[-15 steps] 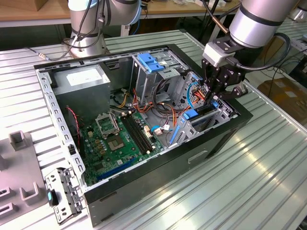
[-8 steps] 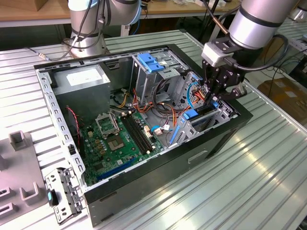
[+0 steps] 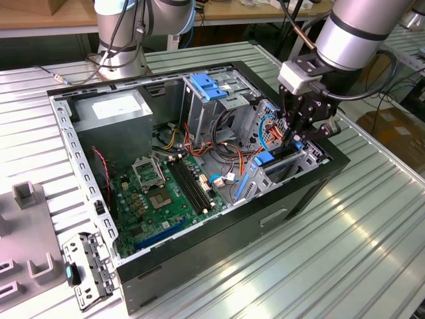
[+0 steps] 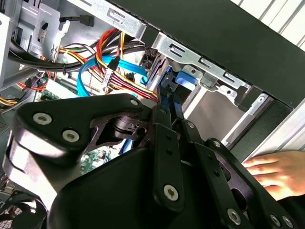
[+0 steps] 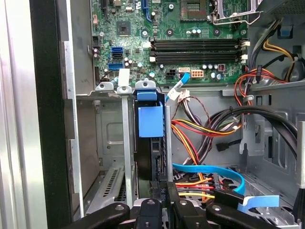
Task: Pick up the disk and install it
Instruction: 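Insert the first disk wire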
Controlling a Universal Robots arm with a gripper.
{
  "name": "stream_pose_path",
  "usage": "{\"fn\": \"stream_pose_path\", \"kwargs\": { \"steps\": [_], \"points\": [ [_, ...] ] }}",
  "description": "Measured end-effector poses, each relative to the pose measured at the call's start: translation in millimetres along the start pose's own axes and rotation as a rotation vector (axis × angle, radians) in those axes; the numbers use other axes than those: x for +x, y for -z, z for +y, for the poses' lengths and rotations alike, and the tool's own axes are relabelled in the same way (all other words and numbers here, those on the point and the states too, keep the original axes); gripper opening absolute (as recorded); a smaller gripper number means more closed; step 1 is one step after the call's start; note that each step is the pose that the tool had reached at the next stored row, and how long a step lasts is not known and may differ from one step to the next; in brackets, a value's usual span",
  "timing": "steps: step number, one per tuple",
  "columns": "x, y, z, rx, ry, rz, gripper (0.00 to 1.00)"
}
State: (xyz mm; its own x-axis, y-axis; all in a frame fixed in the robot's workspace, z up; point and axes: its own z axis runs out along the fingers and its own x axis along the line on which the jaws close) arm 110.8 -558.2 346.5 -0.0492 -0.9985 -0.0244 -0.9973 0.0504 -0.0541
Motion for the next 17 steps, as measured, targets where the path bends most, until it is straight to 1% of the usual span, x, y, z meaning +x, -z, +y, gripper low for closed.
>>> {"fn": "stream_pose_path", "kwargs": {
  "steps": [7,8,17],
  "points": [
    [0.0,-1.0,0.1,0.0000,0.000,-0.0001,0.17],
    [0.0,-1.0,0.1,0.0000,0.000,-0.0010,0.17],
    [0.0,1.5,0.0,0.0000,0.000,-0.0009,0.17]
  ]
}}
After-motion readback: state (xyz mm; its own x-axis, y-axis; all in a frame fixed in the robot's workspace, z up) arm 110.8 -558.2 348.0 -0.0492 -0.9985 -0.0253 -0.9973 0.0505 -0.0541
